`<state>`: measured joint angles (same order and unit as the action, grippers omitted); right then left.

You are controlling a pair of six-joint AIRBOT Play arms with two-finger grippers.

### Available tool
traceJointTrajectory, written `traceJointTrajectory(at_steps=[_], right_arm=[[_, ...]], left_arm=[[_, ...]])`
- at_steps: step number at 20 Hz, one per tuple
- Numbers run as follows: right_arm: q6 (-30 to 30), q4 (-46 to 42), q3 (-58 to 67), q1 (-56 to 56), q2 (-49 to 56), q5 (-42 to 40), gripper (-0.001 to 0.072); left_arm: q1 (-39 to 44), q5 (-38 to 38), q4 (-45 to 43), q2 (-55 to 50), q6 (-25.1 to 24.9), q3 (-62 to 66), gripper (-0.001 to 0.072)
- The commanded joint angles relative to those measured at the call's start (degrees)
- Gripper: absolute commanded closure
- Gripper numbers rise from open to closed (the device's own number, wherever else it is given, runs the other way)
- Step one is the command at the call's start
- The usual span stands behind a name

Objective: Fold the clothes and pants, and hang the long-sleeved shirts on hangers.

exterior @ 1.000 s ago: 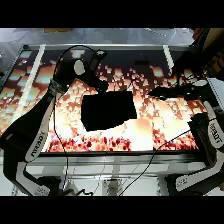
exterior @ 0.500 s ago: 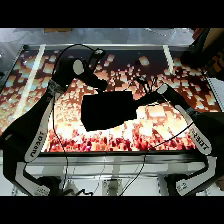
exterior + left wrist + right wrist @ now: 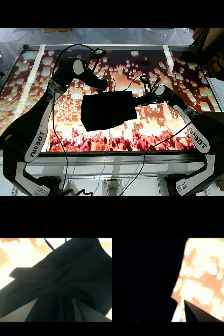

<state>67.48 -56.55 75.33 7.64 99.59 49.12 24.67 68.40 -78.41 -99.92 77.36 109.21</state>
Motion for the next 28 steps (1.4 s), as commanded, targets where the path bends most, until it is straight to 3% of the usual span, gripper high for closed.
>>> traceJointTrajectory(at_steps=[1,6,9,11,13,15,20,25,28], right_arm=[[9.4,6.5,0.0,-1.6,2.0,5.8,0.0212],[9.2,18.7,0.0,-1.5,6.5,10.9,0.0289],[8.9,17.9,0.0,-1.6,7.4,7.9,0.0285],[9.0,18.4,0.6,-2.0,7.3,6.6,0.0262],[9.0,19.2,2.1,-2.3,7.5,10.3,0.0137],[8.9,19.3,3.7,-2.4,8.1,15.1,0.0089],[9.8,24.3,4.2,-2.6,10.8,17.4,0.0090],[7.3,41.2,4.2,1.3,17.0,19.8,0.0092],[4.8,41.4,5.2,5.5,17.1,17.9,0.0093]], left_arm=[[0.0,0.0,0.0,0.0,0.0,0.0,0.0239],[0.0,0.0,0.0,0.0,0.0,0.0,0.0239],[0.0,0.0,0.0,0.0,0.0,0.0,0.0239],[0.0,0.0,0.0,0.0,0.0,0.0,0.0239],[0.0,0.0,0.0,0.0,-0.1,0.0,0.0239],[0.0,0.0,0.0,0.0,0.0,0.0,0.0239],[0.0,0.0,0.0,0.0,0.0,0.0,0.0239],[-0.2,-0.1,-0.2,0.0,-0.3,0.0,0.0239],[-0.5,-0.3,-4.1,0.2,-0.3,0.1,0.0239]])
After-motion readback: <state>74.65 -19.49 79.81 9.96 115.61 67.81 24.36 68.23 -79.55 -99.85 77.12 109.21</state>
